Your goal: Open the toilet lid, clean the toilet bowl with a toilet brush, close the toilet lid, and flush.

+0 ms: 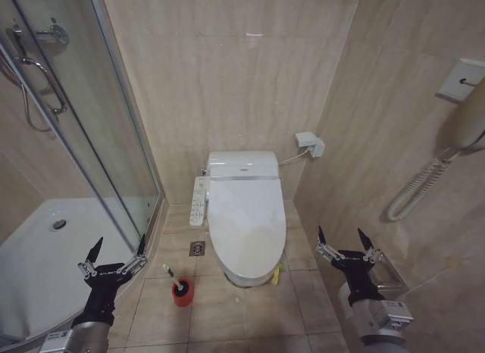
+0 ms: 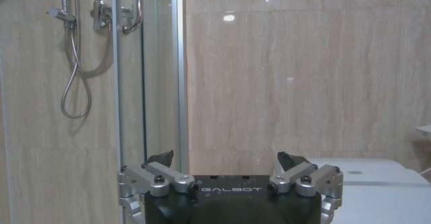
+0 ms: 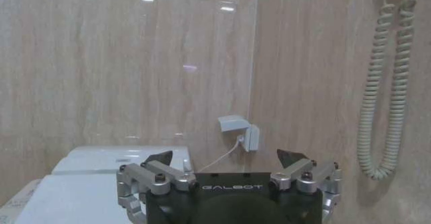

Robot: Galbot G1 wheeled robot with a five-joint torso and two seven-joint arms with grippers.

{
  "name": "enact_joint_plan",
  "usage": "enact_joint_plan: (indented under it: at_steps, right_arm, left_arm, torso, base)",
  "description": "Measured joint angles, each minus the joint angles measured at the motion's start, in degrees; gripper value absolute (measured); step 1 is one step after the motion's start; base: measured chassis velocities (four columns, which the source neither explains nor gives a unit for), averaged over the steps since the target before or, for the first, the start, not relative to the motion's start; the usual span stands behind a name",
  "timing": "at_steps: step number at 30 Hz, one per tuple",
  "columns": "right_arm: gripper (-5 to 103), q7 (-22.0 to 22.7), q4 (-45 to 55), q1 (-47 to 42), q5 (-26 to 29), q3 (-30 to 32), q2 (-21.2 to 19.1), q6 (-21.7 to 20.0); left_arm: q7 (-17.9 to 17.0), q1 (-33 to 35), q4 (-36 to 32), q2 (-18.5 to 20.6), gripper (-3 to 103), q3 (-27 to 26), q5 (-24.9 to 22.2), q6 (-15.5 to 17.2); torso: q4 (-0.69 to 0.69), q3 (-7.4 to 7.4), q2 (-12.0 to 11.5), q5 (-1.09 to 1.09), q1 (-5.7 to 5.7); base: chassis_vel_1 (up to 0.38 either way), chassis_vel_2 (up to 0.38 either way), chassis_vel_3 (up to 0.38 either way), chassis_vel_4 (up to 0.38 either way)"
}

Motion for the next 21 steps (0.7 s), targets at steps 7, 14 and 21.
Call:
enact_joint_plan:
  at_steps: [7, 14, 21]
  right_arm:
    - [100, 0.0, 0.0, 0.0, 0.0, 0.0, 0.0, 0.0]
    - [100, 0.0, 0.0, 0.0, 0.0, 0.0, 0.0, 0.0]
    - [100, 0.0, 0.0, 0.0, 0.0, 0.0, 0.0, 0.0]
  left_arm:
    - [0.0, 0.0, 0.0, 0.0, 100, 0.0, 0.0, 0.0]
    - [0.0, 0.0, 0.0, 0.0, 100, 0.0, 0.0, 0.0]
    - [0.0, 0.0, 0.0, 0.0, 100, 0.0, 0.0, 0.0]
  torso:
    - [0.0, 0.0, 0.0, 0.0, 0.0]
    - [-0.01, 0.0, 0.0, 0.01, 0.0]
    - [0.0, 0.0, 0.0, 0.01, 0.0]
  base:
    - [0.008, 0.006, -0.001, -0.005]
    - [0.0, 0.0, 0.0, 0.0]
    - [0.0, 0.0, 0.0, 0.0]
